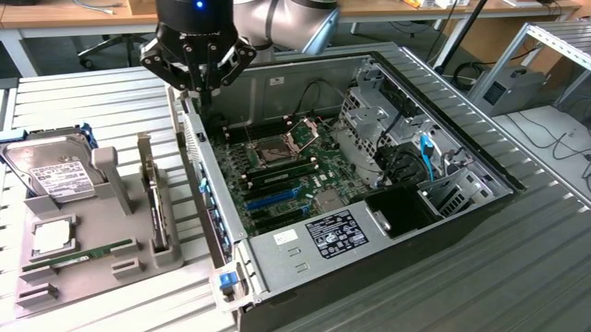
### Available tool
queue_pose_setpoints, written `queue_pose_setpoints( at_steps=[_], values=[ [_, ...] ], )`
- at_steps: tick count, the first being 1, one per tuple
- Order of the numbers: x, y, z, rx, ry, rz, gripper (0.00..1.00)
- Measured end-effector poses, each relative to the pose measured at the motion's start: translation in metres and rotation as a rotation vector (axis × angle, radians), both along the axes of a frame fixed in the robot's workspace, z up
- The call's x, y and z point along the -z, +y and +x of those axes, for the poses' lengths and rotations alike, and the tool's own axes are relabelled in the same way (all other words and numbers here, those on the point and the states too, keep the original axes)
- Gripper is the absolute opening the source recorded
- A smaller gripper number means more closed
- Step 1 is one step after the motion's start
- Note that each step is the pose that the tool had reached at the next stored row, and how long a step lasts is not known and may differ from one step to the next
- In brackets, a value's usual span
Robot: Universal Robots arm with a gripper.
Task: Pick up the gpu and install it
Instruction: 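Reach for the gpu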
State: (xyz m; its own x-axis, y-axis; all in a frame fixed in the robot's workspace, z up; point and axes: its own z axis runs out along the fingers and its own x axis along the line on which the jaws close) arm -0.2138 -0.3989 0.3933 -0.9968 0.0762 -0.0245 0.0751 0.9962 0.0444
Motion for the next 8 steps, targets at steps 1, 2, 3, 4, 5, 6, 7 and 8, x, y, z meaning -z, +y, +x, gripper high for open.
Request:
queue_pose_setpoints(
  at_steps=[1,2,3,4,5,6,7,8],
  values=[
    [0.0000,0.0000,-0.005,0.000,0.0000,0.0001,0.11],
    [0.0000,0.0000,-0.010,0.000,0.0000,0.0000,0.11],
    [0.0000,0.0000,-0.014,0.000,0.0000,0.0000,0.11],
    [0.0000,0.0000,-0.018,0.000,0.0001,0.0000,0.11],
    [0.0000,0.0000,-0.024,0.000,0.0000,0.0000,0.11],
    [0.0000,0.0000,-0.028,0.000,0.0000,0.0000,0.11],
    [0.0000,0.0000,-0.031,0.000,0.0000,0.0000,0.11],
    [0.0000,0.0001,-0.034,0.000,0.0000,0.0001,0.11]
  ],
)
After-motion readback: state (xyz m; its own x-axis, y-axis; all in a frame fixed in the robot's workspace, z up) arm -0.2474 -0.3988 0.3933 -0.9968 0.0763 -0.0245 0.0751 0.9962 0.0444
